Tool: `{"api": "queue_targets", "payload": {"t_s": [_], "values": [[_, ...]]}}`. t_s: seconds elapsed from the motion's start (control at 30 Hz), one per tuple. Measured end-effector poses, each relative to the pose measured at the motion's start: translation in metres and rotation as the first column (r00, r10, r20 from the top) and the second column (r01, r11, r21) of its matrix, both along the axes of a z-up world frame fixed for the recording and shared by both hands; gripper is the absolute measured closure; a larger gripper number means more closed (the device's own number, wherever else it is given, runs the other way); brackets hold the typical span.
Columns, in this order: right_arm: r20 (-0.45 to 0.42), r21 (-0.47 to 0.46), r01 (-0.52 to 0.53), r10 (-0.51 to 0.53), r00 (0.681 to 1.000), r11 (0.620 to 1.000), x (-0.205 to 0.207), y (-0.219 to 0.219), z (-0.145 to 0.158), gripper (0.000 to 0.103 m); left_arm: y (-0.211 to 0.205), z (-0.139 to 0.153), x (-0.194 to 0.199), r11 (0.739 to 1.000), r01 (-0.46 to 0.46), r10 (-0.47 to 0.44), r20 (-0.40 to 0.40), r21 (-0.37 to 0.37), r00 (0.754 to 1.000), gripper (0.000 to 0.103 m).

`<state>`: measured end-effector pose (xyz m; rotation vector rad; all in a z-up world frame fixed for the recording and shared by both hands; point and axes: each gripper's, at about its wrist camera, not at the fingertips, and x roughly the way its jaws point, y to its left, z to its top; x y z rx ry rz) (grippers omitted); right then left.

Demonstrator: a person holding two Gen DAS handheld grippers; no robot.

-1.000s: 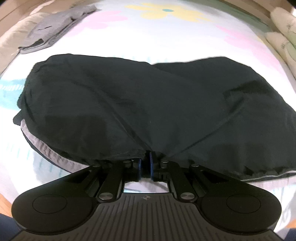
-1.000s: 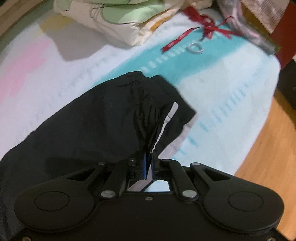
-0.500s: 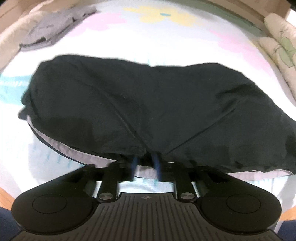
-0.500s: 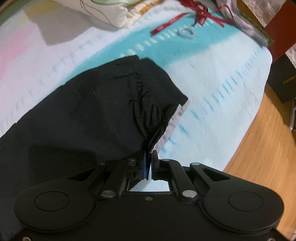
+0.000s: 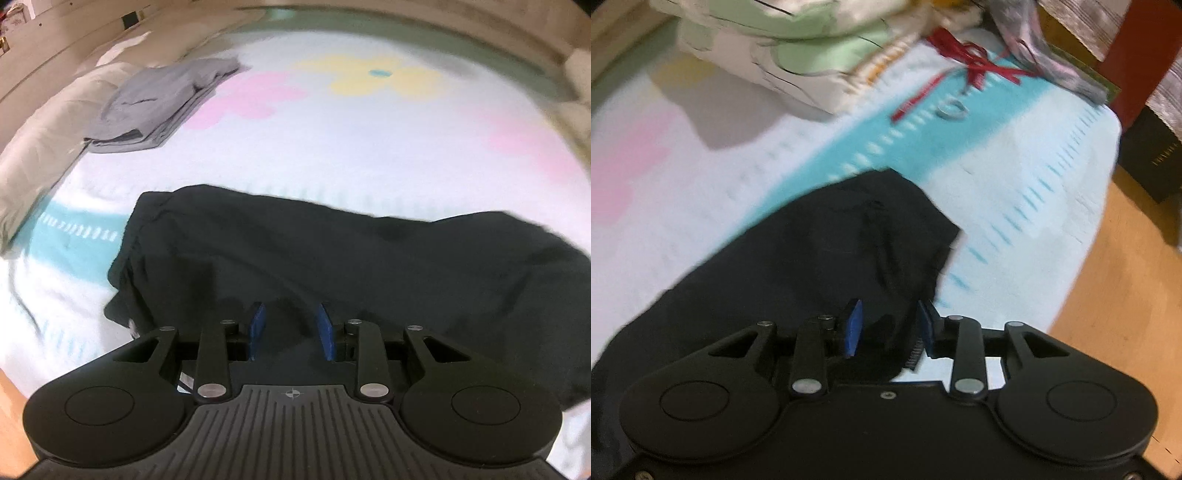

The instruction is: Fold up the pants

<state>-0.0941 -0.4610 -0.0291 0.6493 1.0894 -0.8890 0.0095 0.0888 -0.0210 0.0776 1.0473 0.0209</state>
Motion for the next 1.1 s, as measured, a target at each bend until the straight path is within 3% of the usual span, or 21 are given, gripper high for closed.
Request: {"api": "queue_targets", "payload": {"t_s": [0.1,0.2,0.33,0.43,0.63,0.73,0.87,1.0,1.1], "values": [[0.042,0.004,-0.059,0.059,0.997,0.998,0.009,0.012,0.005,0.058,0.006,-0.023,-0.002,1.0,-0.008,0.01,-0.074,0.03,0.997,0.073],[0.086,0.013,-0.135,0.133,0.987,0.991,0.023,0.028,0.008,0.058,0.014,-0.041,-0.013,1.0,-0.003,0.001,-0.159,-0.01,0.987,0.073],[0.149,0.024,-0.262,0.256,0.955,0.965,0.044,0.062,0.015,0.058,0.017,-0.04,-0.025,0.999,0.052,-0.049,-0.153,0.016,0.987,0.072],[0.188,0.022,-0.366,0.355,0.916,0.931,0.062,0.093,0.02,0.058,0.024,-0.026,-0.027,1.0,0.025,-0.024,-0.149,0.006,0.989,0.073],[0.278,0.031,-0.594,0.563,0.778,0.804,0.103,0.162,0.024,0.058,0.01,0.023,-0.007,0.997,0.065,-0.065,-0.006,-0.044,0.998,0.072],[0.286,-0.016,-0.685,0.66,0.695,0.728,0.127,0.195,0.027,0.057,-0.006,0.026,0.016,0.995,0.086,-0.085,0.021,-0.057,0.996,0.072],[0.307,-0.051,-0.772,0.745,0.592,0.634,0.152,0.227,0.028,0.044,-0.028,-0.004,0.042,0.987,0.142,-0.146,-0.048,-0.078,0.988,0.072],[0.328,-0.061,-0.825,0.792,0.515,0.562,0.176,0.252,0.023,0.042,-0.027,-0.05,0.047,0.988,0.123,-0.139,-0.184,-0.097,0.973,0.073],[0.336,-0.045,-0.857,0.816,0.471,0.514,0.189,0.269,0.012,0.042,-0.024,-0.051,0.044,0.987,0.124,-0.139,-0.156,-0.103,0.978,0.072]]}}
